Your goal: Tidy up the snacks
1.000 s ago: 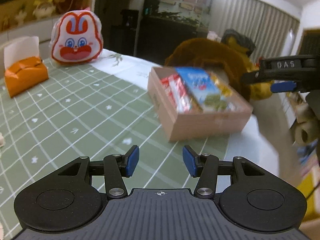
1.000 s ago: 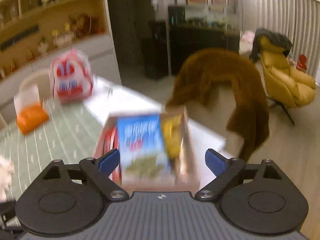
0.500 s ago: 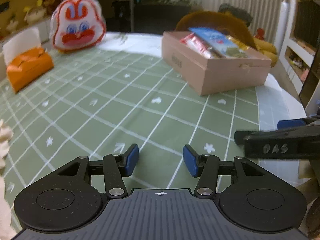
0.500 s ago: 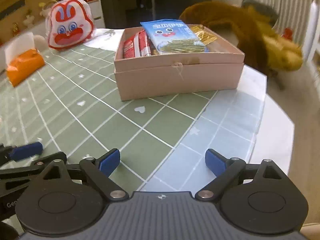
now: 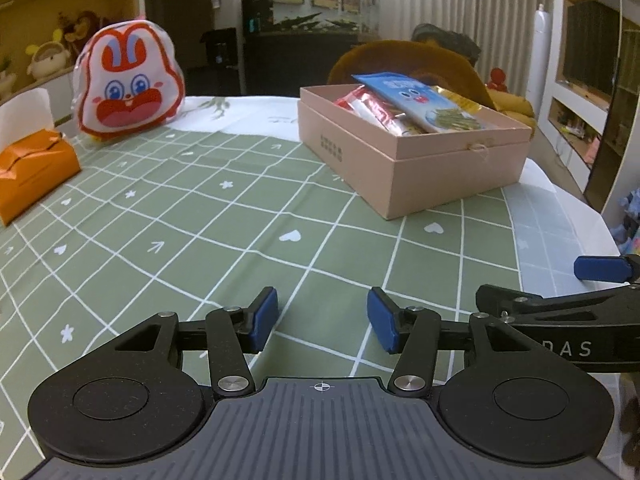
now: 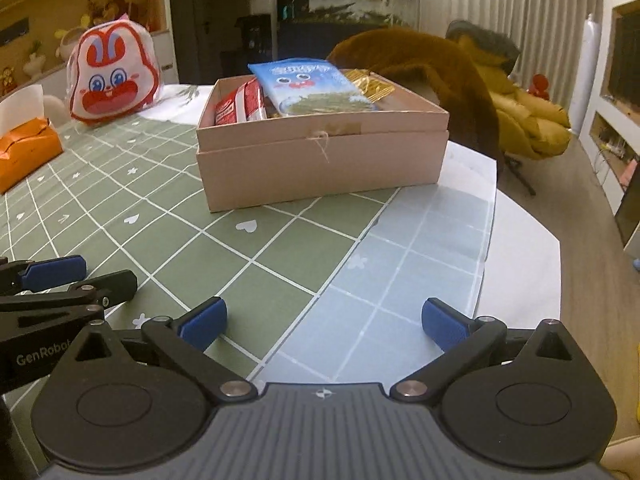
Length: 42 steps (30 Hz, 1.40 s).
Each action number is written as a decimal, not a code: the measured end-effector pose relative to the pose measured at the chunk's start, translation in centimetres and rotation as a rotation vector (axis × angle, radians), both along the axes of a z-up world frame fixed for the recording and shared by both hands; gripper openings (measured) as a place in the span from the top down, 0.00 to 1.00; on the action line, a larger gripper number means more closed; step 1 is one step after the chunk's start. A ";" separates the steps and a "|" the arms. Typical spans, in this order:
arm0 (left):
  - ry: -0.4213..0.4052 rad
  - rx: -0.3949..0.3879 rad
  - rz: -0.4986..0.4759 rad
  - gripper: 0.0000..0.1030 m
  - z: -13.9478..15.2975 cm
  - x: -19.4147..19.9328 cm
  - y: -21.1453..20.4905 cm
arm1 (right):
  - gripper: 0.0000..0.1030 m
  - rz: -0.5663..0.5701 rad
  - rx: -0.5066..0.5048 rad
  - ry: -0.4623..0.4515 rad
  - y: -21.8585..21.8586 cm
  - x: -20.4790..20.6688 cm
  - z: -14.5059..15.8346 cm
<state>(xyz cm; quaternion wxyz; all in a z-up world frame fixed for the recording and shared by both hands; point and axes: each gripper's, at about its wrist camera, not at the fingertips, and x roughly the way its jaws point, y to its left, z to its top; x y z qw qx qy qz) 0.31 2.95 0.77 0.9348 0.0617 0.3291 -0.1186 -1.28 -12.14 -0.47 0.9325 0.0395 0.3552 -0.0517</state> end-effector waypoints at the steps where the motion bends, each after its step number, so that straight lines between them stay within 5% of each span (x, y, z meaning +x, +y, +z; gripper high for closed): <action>1: 0.000 -0.001 -0.002 0.45 0.0 0.0 0.1 | 0.00 -0.009 -0.002 -0.012 0.1 -0.1 -0.1; 42: 0.001 -0.010 -0.008 0.45 -0.1 -0.1 0.3 | 0.00 -0.033 -0.002 -0.018 0.0 0.1 -0.1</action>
